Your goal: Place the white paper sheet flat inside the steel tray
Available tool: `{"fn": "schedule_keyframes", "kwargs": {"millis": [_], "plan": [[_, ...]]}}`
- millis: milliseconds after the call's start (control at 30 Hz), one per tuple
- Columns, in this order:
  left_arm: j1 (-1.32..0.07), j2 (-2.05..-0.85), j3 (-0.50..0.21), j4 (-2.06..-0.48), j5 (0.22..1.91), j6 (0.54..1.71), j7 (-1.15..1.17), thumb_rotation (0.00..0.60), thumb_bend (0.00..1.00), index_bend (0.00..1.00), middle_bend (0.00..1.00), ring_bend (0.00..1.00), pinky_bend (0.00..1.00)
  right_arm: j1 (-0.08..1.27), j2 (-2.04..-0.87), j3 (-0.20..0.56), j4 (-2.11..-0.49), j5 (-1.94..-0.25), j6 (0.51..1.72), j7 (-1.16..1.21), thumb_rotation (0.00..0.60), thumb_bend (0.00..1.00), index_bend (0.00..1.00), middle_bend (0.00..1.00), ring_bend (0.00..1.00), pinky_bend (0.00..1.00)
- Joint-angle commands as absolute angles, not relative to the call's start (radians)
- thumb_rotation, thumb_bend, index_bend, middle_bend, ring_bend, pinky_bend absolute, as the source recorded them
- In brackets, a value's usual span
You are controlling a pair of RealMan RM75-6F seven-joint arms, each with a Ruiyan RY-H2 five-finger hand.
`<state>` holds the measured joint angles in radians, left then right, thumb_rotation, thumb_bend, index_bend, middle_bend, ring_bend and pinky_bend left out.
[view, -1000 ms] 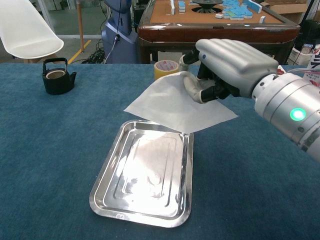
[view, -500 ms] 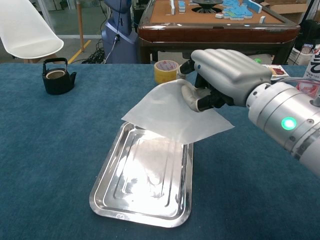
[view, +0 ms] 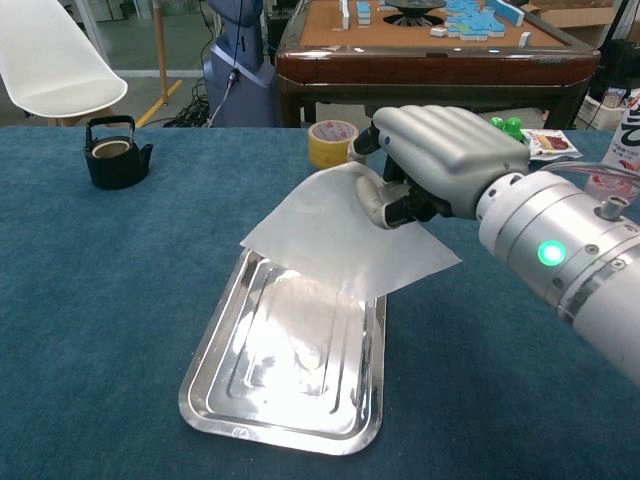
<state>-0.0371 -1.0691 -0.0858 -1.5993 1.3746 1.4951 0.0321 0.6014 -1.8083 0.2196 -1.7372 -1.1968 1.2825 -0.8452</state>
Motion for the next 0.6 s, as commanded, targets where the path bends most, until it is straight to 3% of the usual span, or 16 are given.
{"fn": "schedule_keyframes", "kwargs": {"millis": [33,333,533,600], "plan": [[-0.037,-1.069,-0.085,-1.6,1.375,1.494,0.032,0.6,0.24,0.26,0.37,0.35,0.56,0.609,-1.822,0.226,-1.729,-1.185,1.288,-0.858,0.6,0.65,0.55,1.0,1.0,1.0],[-0.037,-1.069,-0.084,-1.6,1.377,1.494,0.032,0.6,0.24,0.26,0.37,0.35,0.56,0.627,-1.848,0.24,-1.705,-1.154,1.291,-0.867,0.6,0.65,0.55,1.0,1.0,1.0],[-0.037,-1.069,-0.085,-1.6,1.376,1.496,0.033,0.6,0.24,0.26,0.37,0.35,0.56,0.632,-1.848,0.239,-1.705,-1.139,1.292,-0.865,0.6,0.61,0.46,1.0,1.0,1.0],[-0.036,-1.069,-0.085,-1.6,1.375,1.496,0.033,0.6,0.24,0.26,0.37,0.35,0.56,0.633,-1.847,0.238,-1.706,-1.14,1.294,-0.862,0.6,0.55,0.43,1.0,1.0,1.0]]}}
